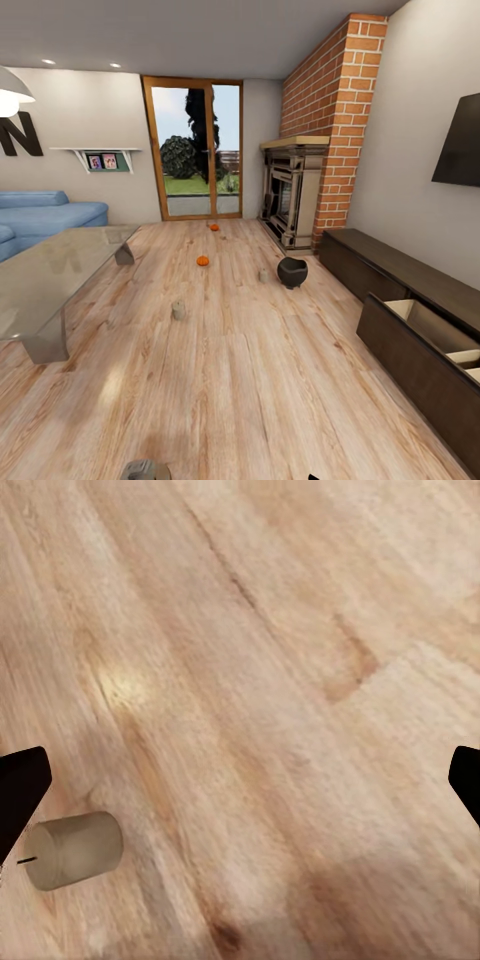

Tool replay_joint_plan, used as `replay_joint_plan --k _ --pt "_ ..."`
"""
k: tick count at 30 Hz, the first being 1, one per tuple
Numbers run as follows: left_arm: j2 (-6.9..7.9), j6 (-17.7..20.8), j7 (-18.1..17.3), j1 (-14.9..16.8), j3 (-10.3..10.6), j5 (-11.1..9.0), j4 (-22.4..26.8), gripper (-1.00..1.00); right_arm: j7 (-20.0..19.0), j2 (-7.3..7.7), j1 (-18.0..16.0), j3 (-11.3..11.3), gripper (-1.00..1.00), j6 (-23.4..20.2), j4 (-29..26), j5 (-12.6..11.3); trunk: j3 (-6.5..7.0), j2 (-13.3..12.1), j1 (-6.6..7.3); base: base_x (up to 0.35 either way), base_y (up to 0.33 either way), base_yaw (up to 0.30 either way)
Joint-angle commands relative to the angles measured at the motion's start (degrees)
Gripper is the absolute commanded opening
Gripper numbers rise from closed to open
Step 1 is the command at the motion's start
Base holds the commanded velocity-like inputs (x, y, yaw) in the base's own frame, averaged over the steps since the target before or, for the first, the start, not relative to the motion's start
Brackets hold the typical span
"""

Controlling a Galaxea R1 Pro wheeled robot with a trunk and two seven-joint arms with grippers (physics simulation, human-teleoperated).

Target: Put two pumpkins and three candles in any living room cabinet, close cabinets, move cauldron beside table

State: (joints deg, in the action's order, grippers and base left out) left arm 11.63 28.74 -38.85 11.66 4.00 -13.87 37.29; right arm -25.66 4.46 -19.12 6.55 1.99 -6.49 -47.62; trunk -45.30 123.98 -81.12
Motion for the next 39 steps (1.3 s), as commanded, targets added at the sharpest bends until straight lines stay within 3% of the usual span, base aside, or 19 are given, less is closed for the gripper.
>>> replay_joint_plan --k 1,13,39 --pt "0.06 0.44 0.10 0.02 0.22 -0.55 0.05 1.00 -0.18 0.02 -0.04 0.48 1.00 0.21 0.07 -0.46 -0.06 0.02 -0.01 0.270 0.000 0.000" --pt "0.06 0.44 0.09 0.02 0.03 -0.62 0.06 1.00 -0.26 0.02 -0.04 0.48 1.00 0.21 0.06 -0.46 -0.06 0.02 -0.01 0.103 0.009 0.000" --pt "0.06 0.44 0.00 0.02 -0.45 -0.68 0.06 1.00 -0.35 0.02 -0.04 0.48 1.00 0.21 0.07 -0.46 -0.06 0.02 -0.01 0.164 0.152 0.000"
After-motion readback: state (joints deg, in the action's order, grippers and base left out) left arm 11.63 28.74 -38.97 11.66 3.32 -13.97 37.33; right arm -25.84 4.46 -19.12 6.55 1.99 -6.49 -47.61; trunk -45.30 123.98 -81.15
